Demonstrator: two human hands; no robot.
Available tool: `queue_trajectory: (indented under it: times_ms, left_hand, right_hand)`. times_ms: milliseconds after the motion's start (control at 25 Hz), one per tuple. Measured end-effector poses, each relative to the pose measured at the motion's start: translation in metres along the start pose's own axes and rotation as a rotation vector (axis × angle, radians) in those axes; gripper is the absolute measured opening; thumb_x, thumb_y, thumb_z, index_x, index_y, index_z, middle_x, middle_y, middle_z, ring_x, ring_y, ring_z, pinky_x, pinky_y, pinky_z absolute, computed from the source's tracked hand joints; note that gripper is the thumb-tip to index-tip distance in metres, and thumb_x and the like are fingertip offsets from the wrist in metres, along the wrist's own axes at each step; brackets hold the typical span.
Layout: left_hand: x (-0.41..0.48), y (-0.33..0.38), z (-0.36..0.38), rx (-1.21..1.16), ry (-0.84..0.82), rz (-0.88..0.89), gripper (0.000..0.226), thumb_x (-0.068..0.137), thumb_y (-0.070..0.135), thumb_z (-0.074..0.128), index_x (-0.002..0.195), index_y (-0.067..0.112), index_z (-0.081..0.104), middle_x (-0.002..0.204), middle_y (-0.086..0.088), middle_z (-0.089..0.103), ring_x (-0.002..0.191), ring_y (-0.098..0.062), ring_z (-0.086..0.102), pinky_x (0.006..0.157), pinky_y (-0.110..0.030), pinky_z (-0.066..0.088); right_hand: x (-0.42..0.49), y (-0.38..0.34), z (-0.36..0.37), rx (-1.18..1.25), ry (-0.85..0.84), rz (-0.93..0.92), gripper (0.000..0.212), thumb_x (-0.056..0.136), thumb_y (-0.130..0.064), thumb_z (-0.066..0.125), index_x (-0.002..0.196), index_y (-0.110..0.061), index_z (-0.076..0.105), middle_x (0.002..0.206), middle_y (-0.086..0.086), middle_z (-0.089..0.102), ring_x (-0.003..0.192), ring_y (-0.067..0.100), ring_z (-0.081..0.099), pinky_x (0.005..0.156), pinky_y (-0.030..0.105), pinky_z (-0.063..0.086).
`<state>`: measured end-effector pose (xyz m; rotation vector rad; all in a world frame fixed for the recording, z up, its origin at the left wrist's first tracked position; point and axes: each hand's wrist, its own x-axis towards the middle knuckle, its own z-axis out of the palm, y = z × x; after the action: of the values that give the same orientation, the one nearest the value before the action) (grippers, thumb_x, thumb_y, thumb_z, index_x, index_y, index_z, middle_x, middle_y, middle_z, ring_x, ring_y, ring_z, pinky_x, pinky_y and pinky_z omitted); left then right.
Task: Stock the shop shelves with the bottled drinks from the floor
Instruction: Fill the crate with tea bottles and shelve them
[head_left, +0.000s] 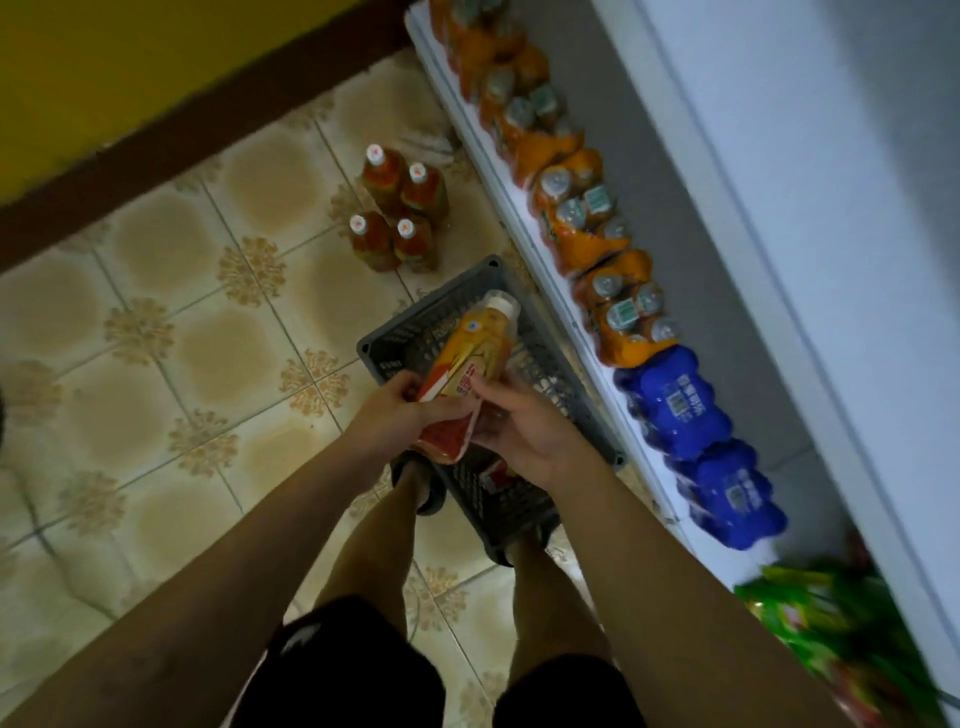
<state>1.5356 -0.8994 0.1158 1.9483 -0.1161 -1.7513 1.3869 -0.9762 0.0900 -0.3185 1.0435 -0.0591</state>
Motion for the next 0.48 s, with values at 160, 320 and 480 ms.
queue_trajectory:
  times_ms: [160,320,480]
  left_hand:
    - [-0.104,0.027,-0.003,-0.042,-0.017,0.076,0.064,0.057,0.04,0.087,0.11,0.017,0.06,0.107,-0.009,0.068,0.09,-0.024,0.07,0.071,-0.033,0.056]
    - [-0.175,0.054,0.003,-0.053,-0.028,0.188,0.063,0.055,0.044,0.089,0.107,0.021,0.063,0.1,-0.002,0.07,0.085,-0.018,0.071,0.073,-0.03,0.056]
    - [-0.223,0.078,0.012,-0.07,-0.045,0.33,0.072,0.043,0.056,0.087,0.105,0.027,0.068,0.102,0.0,0.073,0.088,-0.015,0.071,0.082,-0.034,0.057]
  right_hand:
    - [-0.094,-0.022,0.044,-0.102,-0.011,-0.074,0.047,0.089,-0.015,0.068,0.132,-0.015,0.052,0.125,0.016,0.066,0.113,0.035,0.065,0.101,0.057,0.048]
    - [-0.177,-0.041,0.076,-0.107,0.039,-0.197,0.046,0.088,-0.013,0.069,0.131,-0.016,0.053,0.124,0.013,0.067,0.109,0.032,0.067,0.089,0.048,0.055]
    - [-0.241,-0.062,0.102,-0.163,0.098,-0.335,0.05,0.084,-0.014,0.073,0.129,-0.017,0.053,0.119,0.009,0.07,0.105,0.026,0.07,0.087,0.041,0.058]
